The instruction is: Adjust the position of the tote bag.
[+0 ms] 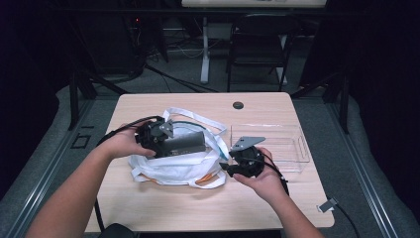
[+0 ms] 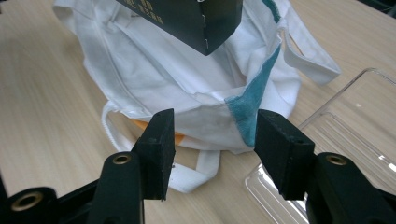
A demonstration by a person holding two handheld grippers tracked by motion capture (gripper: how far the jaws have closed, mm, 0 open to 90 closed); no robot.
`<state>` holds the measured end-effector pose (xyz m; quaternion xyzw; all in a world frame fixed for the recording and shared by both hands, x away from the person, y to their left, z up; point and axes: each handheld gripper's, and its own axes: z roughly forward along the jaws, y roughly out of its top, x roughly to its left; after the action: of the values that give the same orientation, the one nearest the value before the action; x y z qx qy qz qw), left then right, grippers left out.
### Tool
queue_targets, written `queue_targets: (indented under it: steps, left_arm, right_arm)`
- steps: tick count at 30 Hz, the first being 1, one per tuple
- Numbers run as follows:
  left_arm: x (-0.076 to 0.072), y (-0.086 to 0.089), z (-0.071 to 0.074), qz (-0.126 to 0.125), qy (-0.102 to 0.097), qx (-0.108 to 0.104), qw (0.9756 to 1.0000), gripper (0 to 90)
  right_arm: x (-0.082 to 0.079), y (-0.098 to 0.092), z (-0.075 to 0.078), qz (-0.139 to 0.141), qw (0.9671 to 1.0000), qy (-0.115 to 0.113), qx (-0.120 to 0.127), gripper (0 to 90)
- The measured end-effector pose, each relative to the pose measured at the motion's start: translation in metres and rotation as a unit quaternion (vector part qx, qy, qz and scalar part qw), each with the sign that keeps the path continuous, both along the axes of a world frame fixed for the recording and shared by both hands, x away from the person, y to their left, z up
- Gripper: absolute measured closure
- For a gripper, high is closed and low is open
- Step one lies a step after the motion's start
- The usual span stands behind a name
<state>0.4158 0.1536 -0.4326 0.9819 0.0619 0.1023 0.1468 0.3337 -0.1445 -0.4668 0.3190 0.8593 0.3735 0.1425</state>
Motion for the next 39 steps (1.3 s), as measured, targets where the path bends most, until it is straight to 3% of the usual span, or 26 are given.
queue_targets:
  steps: [4, 16, 27, 31, 35, 37, 39]
  left_arm:
    - [-0.003, -0.003, 0.005, -0.008, -0.003, 0.002, 1.0000, 43.4]
    - [-0.005, -0.010, 0.017, -0.015, -0.002, -0.009, 0.9998, 43.4]
    - [-0.002, -0.016, 0.020, -0.010, 0.005, -0.005, 0.9999, 43.4]
    - [-0.001, -0.017, 0.021, -0.009, 0.006, -0.003, 0.9999, 43.5]
    - [-0.003, -0.020, 0.025, -0.014, 0.004, -0.005, 0.9999, 43.5]
    - [-0.004, -0.021, 0.027, -0.015, 0.004, -0.005, 0.9999, 43.4]
    - [-0.004, -0.023, 0.029, -0.015, 0.002, -0.006, 0.9999, 43.4]
  right_arm:
    - [0.003, -0.001, 0.006, 0.015, 0.9998, 0.009, -0.003, 47.2]
    - [0.008, -0.002, 0.022, 0.049, 0.9981, -0.010, -0.036, 40.4]
    - [0.012, 0.003, 0.042, 0.083, 0.9945, 0.001, -0.063, 43.3]
    - [0.015, 0.004, 0.049, 0.076, 0.9937, -0.013, -0.081, 38.2]
    - [0.019, 0.005, 0.056, 0.079, 0.9904, -0.043, -0.105, 36.2]
    - [0.021, 0.006, 0.058, 0.085, 0.9903, -0.046, -0.099, 34.4]
    - [0.023, 0.006, 0.061, 0.097, 0.9881, -0.056, -0.106, 31.9]
